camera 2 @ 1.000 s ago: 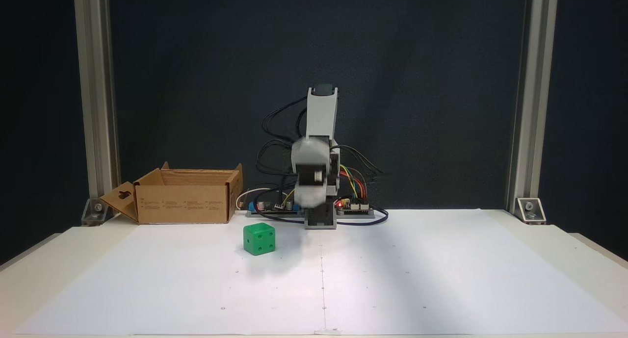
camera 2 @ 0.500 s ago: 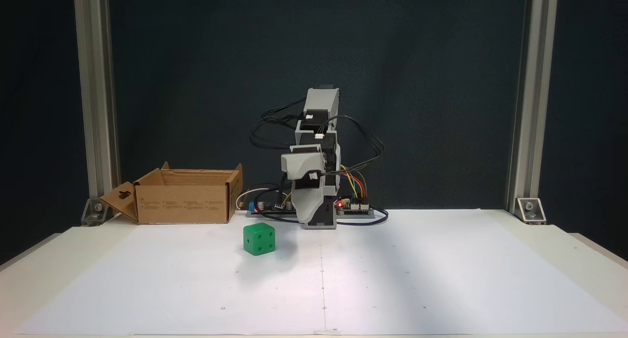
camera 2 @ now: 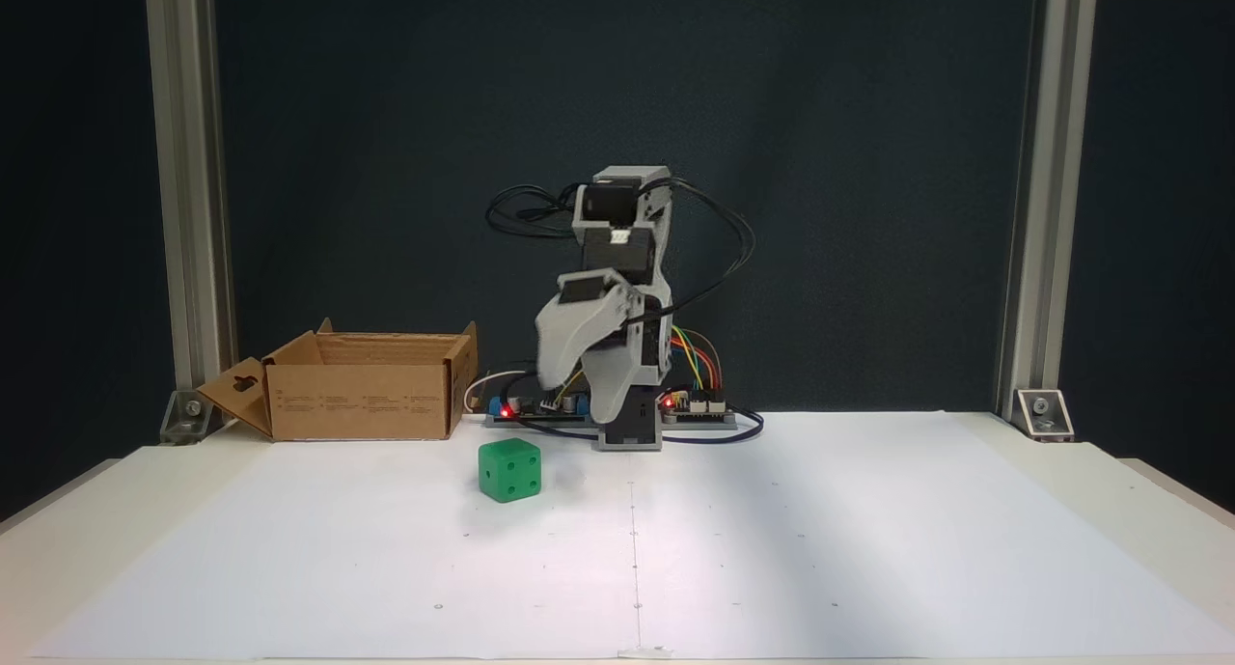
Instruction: Grasp a green dice and put it in the bin.
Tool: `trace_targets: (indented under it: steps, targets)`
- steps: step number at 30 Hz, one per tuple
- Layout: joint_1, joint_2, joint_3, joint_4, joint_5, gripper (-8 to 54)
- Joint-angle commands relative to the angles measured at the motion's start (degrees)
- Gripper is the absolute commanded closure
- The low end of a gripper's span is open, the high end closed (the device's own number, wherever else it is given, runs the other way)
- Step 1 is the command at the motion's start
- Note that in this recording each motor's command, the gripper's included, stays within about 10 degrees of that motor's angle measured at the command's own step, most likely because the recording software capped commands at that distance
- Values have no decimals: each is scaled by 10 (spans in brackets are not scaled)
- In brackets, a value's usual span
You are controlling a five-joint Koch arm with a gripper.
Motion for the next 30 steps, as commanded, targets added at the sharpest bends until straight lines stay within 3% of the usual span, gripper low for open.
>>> trace_targets:
  steps: [1,9,30]
  targets:
    - [37,5,-55,91,36,47]
    - [67,-22,-185,351,36,46]
    - [150,-134,-381,404,36,46]
